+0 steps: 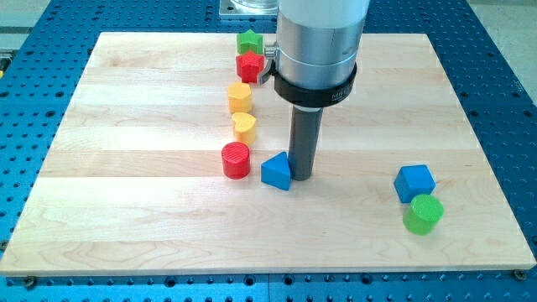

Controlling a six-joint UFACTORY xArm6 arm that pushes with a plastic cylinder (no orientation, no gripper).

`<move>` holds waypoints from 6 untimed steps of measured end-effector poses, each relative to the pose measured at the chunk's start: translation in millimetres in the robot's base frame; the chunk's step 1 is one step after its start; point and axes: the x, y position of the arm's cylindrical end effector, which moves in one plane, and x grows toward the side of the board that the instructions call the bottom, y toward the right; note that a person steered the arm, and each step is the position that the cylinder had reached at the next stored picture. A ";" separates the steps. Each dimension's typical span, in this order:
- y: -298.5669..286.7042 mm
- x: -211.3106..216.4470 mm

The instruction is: Move the blue triangle below the red circle

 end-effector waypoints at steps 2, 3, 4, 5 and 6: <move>-34.7 11.6; -54.8 19.8; -39.9 32.5; -0.9 35.0; -3.2 72.9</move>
